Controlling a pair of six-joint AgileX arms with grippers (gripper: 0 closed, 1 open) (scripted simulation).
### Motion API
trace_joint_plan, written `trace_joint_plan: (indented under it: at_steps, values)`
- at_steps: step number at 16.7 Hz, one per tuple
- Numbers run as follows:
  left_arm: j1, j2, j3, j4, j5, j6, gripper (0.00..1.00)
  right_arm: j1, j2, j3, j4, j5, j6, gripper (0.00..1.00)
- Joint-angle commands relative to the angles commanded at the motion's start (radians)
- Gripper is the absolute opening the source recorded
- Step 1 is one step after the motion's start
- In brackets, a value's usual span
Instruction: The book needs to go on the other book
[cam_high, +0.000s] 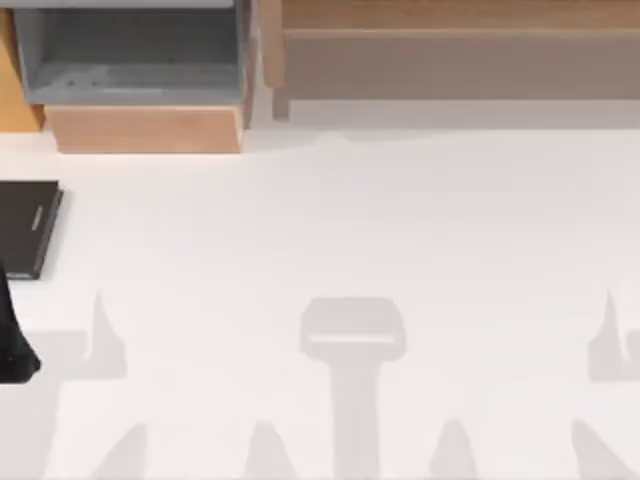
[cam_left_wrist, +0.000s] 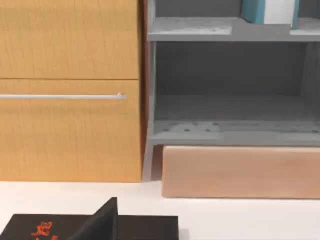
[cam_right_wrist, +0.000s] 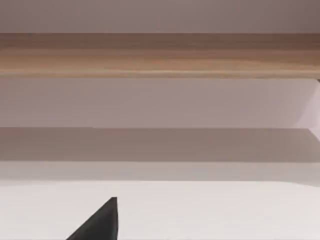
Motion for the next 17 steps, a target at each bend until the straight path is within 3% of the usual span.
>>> trace_joint_plan:
  at_steps: [7,17]
  values:
    - [-0.022,0.156,0.128,0.065,-0.024,0.000,1.00,0.000,0.000,0.000,0.000,0.000,0.000,1.00]
    - [-0.134,1.068,0.725,0.371,-0.129,-0.003,1.00,0.000,0.000,0.000,0.000,0.000,0.000,1.00]
